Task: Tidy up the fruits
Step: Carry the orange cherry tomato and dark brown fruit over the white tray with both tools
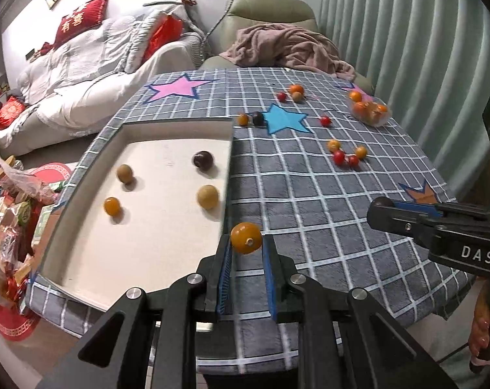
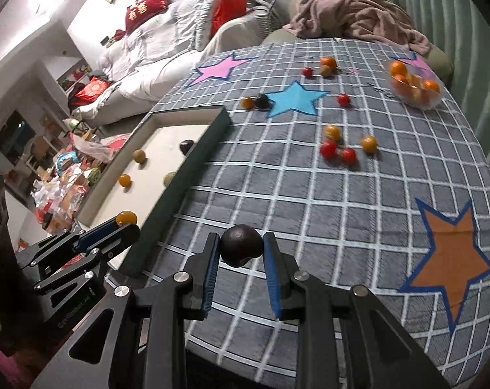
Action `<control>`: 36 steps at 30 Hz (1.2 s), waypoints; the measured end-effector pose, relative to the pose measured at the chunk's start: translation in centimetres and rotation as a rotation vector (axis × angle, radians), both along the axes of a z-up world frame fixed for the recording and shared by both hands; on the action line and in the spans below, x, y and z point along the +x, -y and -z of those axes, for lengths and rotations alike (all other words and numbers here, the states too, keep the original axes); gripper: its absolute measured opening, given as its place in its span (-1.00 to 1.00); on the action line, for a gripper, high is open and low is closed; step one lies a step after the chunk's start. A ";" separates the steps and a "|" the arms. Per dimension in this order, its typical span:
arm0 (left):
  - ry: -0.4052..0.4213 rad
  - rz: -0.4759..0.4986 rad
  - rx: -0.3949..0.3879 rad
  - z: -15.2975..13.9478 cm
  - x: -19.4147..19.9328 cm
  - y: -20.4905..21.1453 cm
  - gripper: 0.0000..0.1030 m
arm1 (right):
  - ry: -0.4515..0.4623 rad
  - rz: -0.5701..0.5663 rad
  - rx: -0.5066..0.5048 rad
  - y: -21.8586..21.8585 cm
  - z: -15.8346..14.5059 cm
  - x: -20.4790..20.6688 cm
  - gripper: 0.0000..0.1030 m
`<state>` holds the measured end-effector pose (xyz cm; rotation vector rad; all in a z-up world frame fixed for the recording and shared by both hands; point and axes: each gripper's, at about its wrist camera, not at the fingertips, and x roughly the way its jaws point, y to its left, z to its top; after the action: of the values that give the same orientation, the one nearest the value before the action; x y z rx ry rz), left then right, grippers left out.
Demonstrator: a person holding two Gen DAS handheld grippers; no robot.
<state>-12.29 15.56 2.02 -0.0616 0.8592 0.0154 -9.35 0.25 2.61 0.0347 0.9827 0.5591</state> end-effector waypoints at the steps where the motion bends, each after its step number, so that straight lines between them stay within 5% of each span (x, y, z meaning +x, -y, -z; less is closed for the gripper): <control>1: 0.000 -0.006 0.001 0.0 0.0 -0.3 -0.60 | 0.000 -0.007 0.000 -0.3 0.0 0.0 -0.43; 21: -0.027 -0.215 0.058 1.8 0.8 -10.5 -0.60 | -0.017 -0.175 -0.009 -10.6 -0.6 1.2 -0.43; 36: -0.099 -0.258 0.089 4.5 2.8 -13.5 -0.60 | -0.074 -0.261 -0.075 -17.6 2.5 2.5 -0.43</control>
<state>-9.48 29.06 -2.46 -0.0887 0.9434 0.3004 -6.83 17.85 0.14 -0.1425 1.0876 0.7632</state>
